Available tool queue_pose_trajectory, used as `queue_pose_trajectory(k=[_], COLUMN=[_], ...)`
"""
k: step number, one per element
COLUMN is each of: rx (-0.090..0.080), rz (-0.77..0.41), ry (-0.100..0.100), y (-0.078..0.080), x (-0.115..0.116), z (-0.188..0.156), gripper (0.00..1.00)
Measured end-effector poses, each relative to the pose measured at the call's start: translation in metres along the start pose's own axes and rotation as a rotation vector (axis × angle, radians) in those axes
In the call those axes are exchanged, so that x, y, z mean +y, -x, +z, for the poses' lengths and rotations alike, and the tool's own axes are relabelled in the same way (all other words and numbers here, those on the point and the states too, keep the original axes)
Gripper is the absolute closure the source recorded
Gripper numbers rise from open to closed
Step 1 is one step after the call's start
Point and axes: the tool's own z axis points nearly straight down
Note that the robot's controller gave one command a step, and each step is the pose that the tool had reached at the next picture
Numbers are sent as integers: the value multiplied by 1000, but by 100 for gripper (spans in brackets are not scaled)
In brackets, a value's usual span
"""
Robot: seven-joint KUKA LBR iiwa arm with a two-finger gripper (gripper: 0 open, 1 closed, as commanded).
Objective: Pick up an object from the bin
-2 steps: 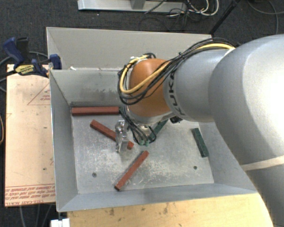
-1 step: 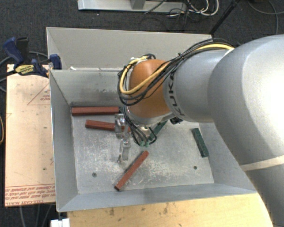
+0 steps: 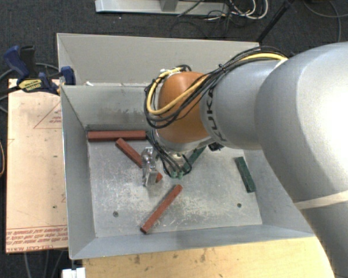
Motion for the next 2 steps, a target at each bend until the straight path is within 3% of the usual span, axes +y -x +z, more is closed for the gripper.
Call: queue_pose_trajectory(k=[1,2], rx=[5,7], rz=[-19,-22], ry=[-3,-4], y=[-12,-12], x=[-57,-55], z=[0,1], gripper=[100,0])
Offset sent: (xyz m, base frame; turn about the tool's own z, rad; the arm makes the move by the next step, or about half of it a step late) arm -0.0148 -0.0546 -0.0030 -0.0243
